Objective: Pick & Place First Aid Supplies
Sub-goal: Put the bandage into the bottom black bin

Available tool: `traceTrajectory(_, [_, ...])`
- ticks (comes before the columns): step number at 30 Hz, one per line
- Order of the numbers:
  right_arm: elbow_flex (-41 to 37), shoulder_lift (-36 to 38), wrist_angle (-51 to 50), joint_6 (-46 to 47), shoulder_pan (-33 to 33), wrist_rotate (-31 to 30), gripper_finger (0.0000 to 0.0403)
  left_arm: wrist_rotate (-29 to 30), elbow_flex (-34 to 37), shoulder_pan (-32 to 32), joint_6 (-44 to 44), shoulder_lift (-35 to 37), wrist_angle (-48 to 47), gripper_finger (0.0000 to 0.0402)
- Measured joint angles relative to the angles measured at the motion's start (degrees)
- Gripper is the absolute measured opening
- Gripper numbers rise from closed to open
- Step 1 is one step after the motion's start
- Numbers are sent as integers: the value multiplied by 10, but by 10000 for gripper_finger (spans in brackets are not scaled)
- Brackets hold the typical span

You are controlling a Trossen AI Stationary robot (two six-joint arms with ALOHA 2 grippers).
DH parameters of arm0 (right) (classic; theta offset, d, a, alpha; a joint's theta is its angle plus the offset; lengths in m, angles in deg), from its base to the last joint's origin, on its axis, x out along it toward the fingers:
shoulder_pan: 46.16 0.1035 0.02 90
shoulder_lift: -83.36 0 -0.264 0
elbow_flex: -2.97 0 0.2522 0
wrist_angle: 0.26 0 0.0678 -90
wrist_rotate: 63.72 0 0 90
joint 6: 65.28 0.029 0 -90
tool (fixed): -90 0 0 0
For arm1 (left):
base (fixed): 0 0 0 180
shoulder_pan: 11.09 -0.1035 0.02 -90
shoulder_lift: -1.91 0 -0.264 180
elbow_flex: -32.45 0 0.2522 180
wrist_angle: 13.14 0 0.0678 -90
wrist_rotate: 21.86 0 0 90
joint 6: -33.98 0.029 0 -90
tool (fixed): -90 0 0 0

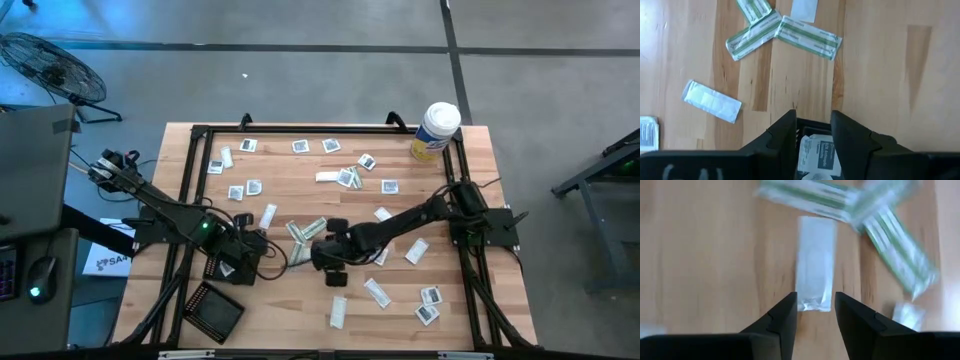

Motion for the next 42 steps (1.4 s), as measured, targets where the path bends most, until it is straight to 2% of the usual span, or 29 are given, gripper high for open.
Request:
traceTrajectory(2, [-9, 0, -3, -117, 3, 3, 124, 11, 0, 0, 5, 0, 3, 119])
traceTrajectory(5, [-26, 0, 6, -203, 0, 14, 120, 24, 0, 0, 15, 0, 7, 119])
traceTrajectory(9, [-36, -1, 11, -235, -12, 20, 111, 26, 0, 0, 30, 0, 10, 119])
traceTrajectory(16, [-35, -17, 41, -288, -25, 90, 84, 56, 0, 0, 34, 0, 11, 119])
traceTrajectory(22, [-31, -37, 62, -321, -25, 56, 74, 58, 0, 0, 31, 0, 14, 119])
traceTrajectory(26, [-32, -38, 53, -289, -28, 59, 74, 58, 0, 0, 31, 0, 17, 119])
traceTrajectory(29, [-30, -38, 40, -206, -35, 77, 74, 57, 0, 0, 31, 0, 22, 119])
traceTrajectory(33, [-12, -41, 23, -46, -48, 136, 73, 57, 0, 0, 31, 0, 28, 119])
traceTrajectory(35, [0, -42, 11, -5, -50, 162, 73, 57, 0, 0, 31, 0, 27, 119])
traceTrajectory(38, [21, -43, 1, -22, -46, 190, 73, 57, 0, 0, 31, 0, 27, 119])
traceTrajectory(42, [36, -42, -12, -108, -38, 168, 73, 54, 0, 0, 31, 0, 27, 119])
